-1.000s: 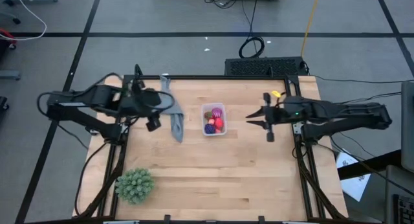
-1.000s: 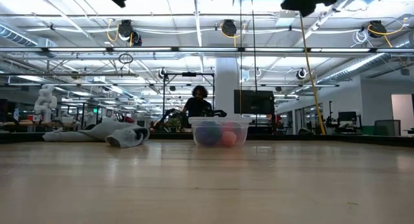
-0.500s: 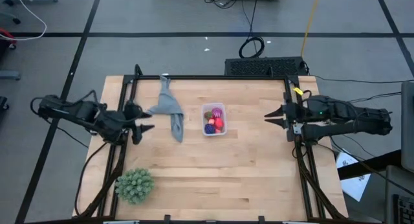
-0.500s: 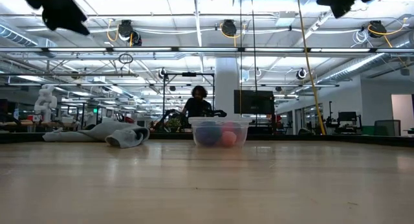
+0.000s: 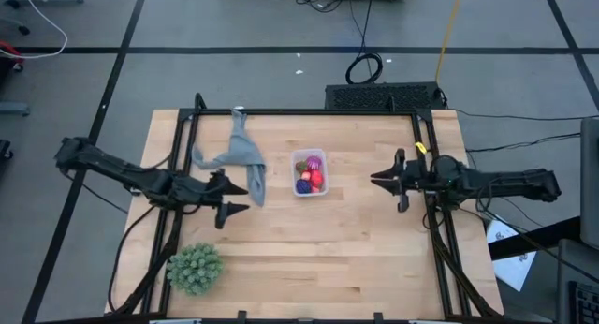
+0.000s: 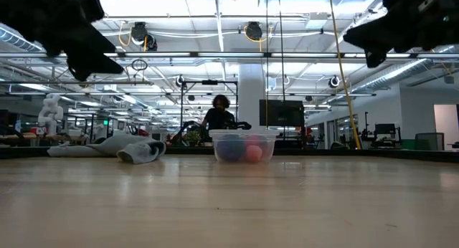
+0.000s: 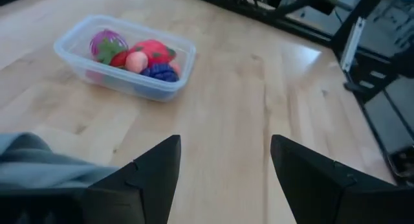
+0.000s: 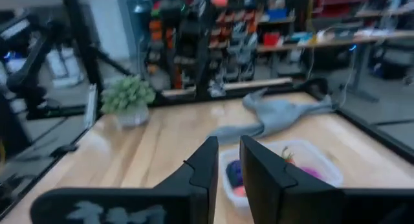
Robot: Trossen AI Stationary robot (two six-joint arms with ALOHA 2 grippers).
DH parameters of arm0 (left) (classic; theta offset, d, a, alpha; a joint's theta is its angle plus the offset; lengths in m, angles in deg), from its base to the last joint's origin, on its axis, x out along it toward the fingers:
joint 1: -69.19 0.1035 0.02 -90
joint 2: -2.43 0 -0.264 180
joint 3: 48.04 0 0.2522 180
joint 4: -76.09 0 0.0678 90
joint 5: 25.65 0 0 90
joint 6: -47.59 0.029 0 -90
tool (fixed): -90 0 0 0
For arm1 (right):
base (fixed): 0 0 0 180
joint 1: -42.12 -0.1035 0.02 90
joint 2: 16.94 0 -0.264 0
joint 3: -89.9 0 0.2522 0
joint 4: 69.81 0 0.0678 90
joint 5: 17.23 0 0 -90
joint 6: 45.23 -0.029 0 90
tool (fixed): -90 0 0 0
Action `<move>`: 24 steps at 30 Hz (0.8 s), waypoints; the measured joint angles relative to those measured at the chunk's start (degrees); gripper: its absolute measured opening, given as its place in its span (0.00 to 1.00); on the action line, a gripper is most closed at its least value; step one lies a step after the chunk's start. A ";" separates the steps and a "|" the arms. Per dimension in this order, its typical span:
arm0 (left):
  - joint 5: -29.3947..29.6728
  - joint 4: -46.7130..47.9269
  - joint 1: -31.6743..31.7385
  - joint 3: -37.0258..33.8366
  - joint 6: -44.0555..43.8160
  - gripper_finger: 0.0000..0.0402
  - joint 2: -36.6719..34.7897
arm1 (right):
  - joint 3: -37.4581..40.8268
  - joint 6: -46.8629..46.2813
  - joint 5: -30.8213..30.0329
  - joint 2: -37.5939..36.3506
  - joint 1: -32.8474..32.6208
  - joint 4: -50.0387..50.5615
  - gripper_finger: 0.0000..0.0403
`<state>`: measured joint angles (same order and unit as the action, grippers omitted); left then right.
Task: Pick and placing Produce into tupperware
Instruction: Return to Home Position
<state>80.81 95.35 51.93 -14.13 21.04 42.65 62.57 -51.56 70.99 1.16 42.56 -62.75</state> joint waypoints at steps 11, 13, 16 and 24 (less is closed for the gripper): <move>-16.04 -10.33 21.51 -2.50 13.69 0.61 1.48 | 2.92 1.93 -2.76 -0.95 10.60 -6.53 0.13; -21.76 -10.19 26.41 -2.50 14.77 0.61 -0.45 | 2.92 2.07 -2.60 -2.19 12.07 -6.16 0.13; -29.65 -8.77 32.13 -2.50 15.19 0.61 -4.50 | 2.92 2.09 -0.87 -5.17 13.44 -4.84 0.13; -33.14 7.76 33.00 -2.48 13.68 0.61 -18.02 | 2.92 1.22 1.02 -17.39 14.22 3.55 0.13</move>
<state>47.67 103.10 84.93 -16.60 34.71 24.62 65.49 -50.34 72.01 -16.22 56.78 -59.20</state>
